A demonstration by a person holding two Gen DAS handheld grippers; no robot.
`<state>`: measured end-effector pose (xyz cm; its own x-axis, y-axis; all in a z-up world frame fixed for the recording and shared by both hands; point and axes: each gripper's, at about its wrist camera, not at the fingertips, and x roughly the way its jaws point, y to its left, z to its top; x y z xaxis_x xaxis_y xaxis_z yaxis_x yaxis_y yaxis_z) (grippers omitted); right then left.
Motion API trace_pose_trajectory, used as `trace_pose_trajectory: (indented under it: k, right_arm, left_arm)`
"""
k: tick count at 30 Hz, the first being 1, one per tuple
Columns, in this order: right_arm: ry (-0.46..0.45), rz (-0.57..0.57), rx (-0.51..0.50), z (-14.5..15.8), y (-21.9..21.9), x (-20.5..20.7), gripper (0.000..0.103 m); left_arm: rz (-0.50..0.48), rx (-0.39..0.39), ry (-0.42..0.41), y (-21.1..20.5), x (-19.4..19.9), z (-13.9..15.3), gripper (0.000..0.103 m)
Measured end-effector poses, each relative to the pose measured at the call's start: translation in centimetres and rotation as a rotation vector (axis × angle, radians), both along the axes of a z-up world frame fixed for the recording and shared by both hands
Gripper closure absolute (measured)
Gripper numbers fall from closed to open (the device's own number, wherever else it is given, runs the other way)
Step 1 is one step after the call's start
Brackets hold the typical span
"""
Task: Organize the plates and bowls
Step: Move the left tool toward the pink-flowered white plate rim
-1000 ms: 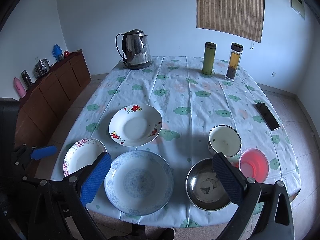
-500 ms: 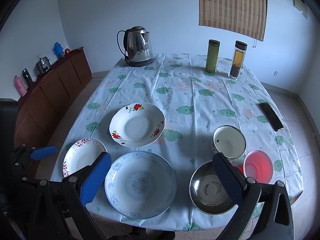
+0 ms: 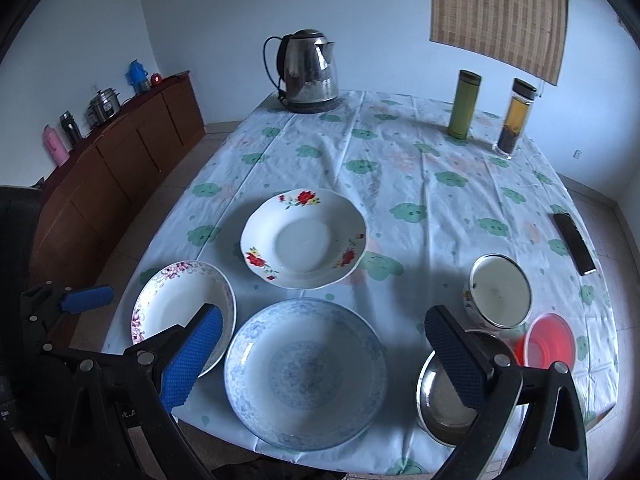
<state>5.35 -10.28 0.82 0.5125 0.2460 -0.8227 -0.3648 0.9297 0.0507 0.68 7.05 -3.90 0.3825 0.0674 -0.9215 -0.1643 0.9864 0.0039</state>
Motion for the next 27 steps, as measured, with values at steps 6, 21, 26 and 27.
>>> trace_pose_trajectory:
  k: [6,21,26,27]
  right_arm:
    - [0.04,0.067,-0.012,-1.9,2.7,0.8,0.001]
    - [0.109,0.196,-0.06,-5.7,7.7,1.6,0.001]
    - [0.127,0.218,-0.072,-6.9,8.8,1.9,0.001]
    - [0.13,0.225,-0.071,-7.2,9.0,1.9,0.001]
  left_arm:
    - [0.098,-0.008,0.044,3.4,-0.5,-1.8,0.009]
    - [0.204,-0.022,0.111,8.0,-1.1,-5.4,0.009]
    - [0.227,-0.015,0.138,8.9,-1.2,-7.0,0.009]
    - [0.233,-0.015,0.144,9.0,-1.2,-7.4,0.009]
